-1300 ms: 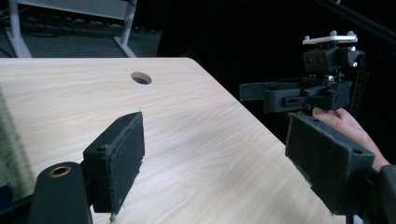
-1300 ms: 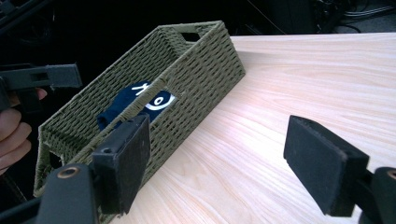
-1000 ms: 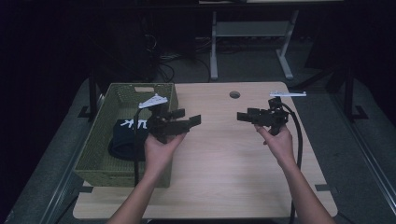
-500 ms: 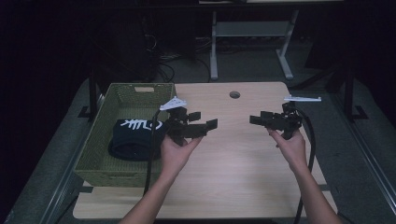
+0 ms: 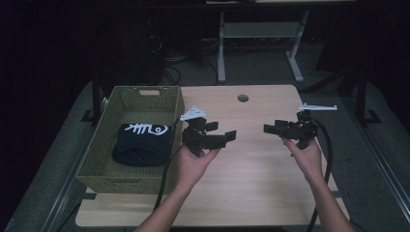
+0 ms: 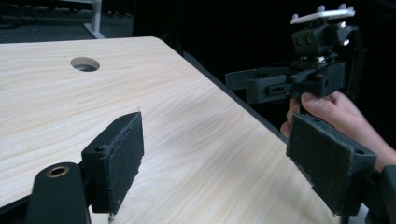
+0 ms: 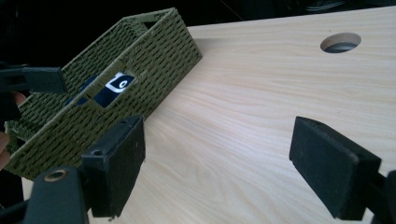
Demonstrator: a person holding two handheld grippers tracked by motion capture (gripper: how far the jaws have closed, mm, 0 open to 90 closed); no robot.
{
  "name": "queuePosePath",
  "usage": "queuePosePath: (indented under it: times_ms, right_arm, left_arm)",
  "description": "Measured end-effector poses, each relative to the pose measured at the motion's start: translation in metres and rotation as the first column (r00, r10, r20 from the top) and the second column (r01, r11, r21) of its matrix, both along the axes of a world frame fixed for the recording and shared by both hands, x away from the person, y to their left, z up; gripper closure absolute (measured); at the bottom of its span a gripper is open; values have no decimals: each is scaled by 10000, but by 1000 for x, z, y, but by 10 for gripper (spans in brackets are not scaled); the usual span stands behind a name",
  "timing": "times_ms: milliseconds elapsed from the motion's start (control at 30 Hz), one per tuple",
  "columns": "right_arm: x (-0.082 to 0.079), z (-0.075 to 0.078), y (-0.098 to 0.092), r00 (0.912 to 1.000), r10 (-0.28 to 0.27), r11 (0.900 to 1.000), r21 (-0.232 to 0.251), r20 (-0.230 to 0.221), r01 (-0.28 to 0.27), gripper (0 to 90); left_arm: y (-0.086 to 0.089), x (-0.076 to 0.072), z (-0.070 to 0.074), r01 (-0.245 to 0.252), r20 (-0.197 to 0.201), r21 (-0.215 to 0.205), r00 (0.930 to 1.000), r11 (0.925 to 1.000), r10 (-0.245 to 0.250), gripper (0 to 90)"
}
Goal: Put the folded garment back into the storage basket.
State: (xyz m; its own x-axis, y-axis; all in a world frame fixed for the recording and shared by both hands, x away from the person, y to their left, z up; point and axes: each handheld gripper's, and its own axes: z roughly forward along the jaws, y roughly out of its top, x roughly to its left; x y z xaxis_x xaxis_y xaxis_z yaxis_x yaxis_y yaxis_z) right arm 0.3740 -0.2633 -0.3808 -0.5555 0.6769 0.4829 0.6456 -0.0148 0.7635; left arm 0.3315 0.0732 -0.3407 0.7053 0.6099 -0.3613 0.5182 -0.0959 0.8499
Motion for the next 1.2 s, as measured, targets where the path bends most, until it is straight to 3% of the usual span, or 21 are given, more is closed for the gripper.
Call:
queuePosePath:
  times_ms: [500, 1200]
  right_arm:
    - [-10, -22, -19, 9994, -157, 9997, -199, -323, 151, 180]
    - [-33, -55, -41, 9972, -431, 9982, -443, -615, 404, 180]
  left_arm:
    - [-16, -7, -27, -18, -63, 280, 10000, 9996, 20, 182]
    - [-25, -21, -69, 90, -267, 545, 9996, 9985, -75, 175]
